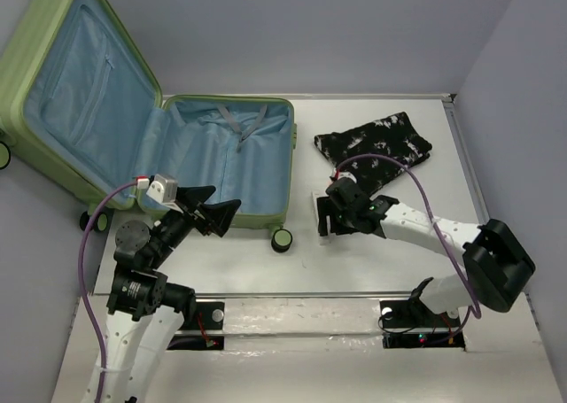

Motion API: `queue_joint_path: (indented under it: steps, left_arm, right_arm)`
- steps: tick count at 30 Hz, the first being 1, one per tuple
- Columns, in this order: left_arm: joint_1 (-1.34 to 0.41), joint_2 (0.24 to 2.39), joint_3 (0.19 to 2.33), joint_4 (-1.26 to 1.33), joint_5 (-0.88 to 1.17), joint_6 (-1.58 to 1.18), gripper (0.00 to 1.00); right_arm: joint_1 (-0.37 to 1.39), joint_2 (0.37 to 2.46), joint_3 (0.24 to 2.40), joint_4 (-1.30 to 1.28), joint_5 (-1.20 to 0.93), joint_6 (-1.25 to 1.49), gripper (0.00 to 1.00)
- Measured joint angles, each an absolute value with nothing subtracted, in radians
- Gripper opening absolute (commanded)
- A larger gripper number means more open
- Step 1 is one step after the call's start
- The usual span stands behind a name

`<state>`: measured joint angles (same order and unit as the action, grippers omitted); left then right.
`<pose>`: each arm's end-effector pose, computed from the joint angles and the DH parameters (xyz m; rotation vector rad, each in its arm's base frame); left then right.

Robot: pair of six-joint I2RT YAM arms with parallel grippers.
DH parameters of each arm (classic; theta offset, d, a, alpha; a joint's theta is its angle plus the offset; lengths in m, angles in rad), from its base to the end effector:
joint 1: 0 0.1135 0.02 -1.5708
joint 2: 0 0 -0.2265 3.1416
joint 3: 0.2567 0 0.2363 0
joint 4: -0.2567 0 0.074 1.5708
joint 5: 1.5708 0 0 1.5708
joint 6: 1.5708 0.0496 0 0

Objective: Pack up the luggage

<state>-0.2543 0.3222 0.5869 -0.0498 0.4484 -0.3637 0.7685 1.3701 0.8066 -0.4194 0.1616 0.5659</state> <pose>0.1166 -0.0525 0.3282 0.3130 1.3915 -0.8163 0.1984 0.1807 0.1618 -0.1968 2.5580 0.3173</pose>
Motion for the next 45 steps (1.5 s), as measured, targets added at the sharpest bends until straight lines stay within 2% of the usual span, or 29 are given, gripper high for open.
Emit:
queue_joint_path:
  steps: [3,6,8,9,12,19,25,26,27,28,29,31,33,34,38,41,45]
  left_arm:
    - [-0.254,0.323,0.587,-0.051,0.448,-0.363,0.99]
    - [-0.254,0.323,0.587,-0.05,0.449,-0.363,0.99]
    - [-0.254,0.323,0.587,-0.05,0.45,-0.364,0.99]
    - [-0.254,0.323,0.587,-0.05,0.451,-0.364,0.99]
    - [-0.254,0.323,0.587,-0.05,0.451,-0.364,0.99]
    - [-0.254,0.323,0.587,-0.05,0.451,-0.364,0.99]
    - [-0.254,0.323,0.587,-0.05,0.449,-0.364,0.99]
    - [-0.254,0.323,0.587,-0.05,0.447,-0.364,0.99]
    - [-0.254,0.323,0.587,-0.05,0.443,-0.364,0.99]
    - [-0.254,0.323,0.587,-0.05,0.442,-0.364,0.99]
    - [-0.254,0.323,0.587,-0.051,0.439,-0.364,0.99]
    - [-0.254,0.323,0.587,-0.051,0.434,-0.364,0.99]
    - [-0.254,0.323,0.587,-0.052,0.429,-0.364,0.99]
    - [-0.254,0.323,0.587,-0.052,0.428,-0.364,0.99]
    - [-0.254,0.323,0.587,-0.053,0.425,-0.364,0.99]
    - [-0.254,0.323,0.587,-0.053,0.426,-0.364,0.99]
    - [-0.253,0.323,0.587,-0.052,0.43,-0.364,0.99]
  right_arm:
    - [0.775,1.438,0.819,-0.39,0.162,0.569,0.71]
    - [0.779,1.502,0.831,-0.375,0.164,0.57,0.62]
    - [0.78,1.544,0.844,-0.366,0.165,0.571,0.45]
    - [0.781,1.571,0.859,-0.363,0.17,0.57,0.33]
    - [0.794,1.611,0.893,-0.355,0.196,0.569,0.21]
    - [0.897,1.487,0.942,-0.42,0.271,0.566,0.19]
    - [0.946,1.448,1.179,-0.48,0.307,0.532,0.18]
    - [0.946,1.481,1.259,-0.493,0.309,0.516,0.19]
    - [0.946,1.523,1.338,-0.486,0.307,0.504,0.37]
    - [0.945,1.554,1.391,-0.477,0.306,0.493,0.37]
    - [0.944,1.611,1.483,-0.472,0.3,0.476,0.61]
    - [0.943,1.709,1.608,-0.442,0.281,0.453,0.79]
    - [0.944,1.778,1.666,-0.43,0.265,0.442,0.79]
    - [0.944,1.787,1.661,-0.423,0.267,0.439,0.75]
    - [0.923,1.678,1.409,-0.412,0.267,0.441,0.65]
    - [0.841,1.509,1.184,-0.452,0.263,0.445,0.65]
    - [0.665,1.343,0.966,-0.442,0.255,0.445,0.73]
